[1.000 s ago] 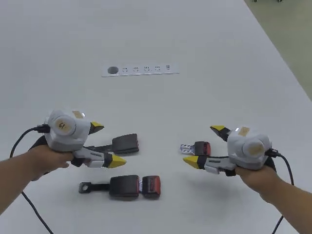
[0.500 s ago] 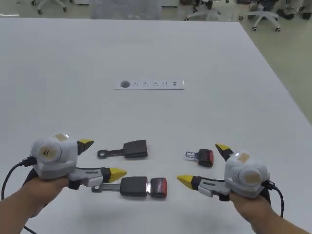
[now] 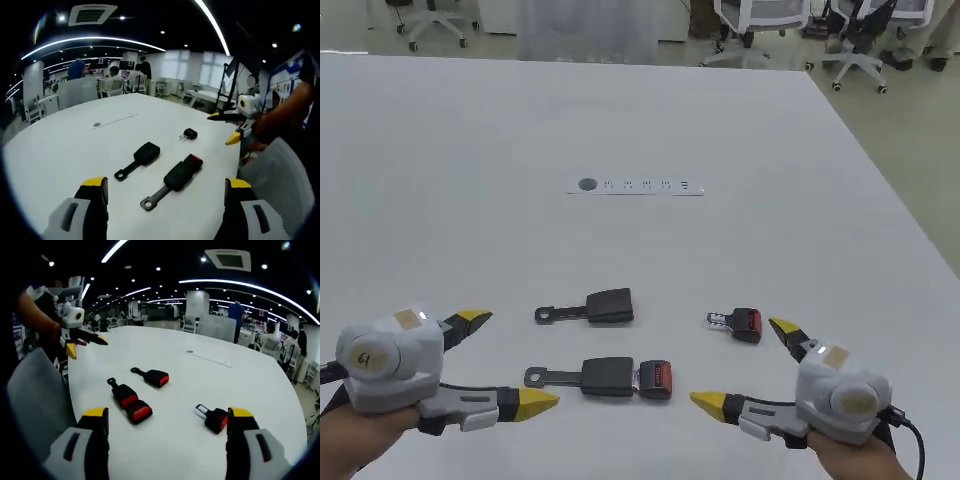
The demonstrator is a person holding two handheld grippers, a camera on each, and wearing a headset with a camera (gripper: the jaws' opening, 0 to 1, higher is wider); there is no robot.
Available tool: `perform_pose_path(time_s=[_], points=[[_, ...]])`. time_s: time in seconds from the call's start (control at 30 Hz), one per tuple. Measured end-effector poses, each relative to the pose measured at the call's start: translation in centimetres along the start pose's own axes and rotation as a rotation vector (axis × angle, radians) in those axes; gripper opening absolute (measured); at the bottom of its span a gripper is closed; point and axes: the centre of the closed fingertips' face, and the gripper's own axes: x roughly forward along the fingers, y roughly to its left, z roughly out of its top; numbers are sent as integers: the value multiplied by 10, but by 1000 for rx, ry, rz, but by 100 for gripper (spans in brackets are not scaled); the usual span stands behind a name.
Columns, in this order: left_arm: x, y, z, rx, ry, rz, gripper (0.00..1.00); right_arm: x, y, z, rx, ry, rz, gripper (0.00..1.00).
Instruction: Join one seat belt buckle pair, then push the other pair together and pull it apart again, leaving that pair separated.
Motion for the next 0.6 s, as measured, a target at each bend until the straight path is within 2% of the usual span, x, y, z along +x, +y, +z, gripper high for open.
perform_pose_path(time_s=[0.07, 0.3, 0.4, 0.6], points=[[-5, -2, -1, 20, 0, 2, 98, -3, 3, -2, -13, 12, 6, 100], [-17, -8, -5, 15, -19, 7, 100, -12, 16, -13, -13, 34, 35, 100], [-23, -6, -7, 5, -25, 18, 100, -16, 17, -14, 6, 21, 22, 100], [-28, -4, -12, -7, -34, 28, 100, -19, 21, -17, 2, 29, 15, 100]])
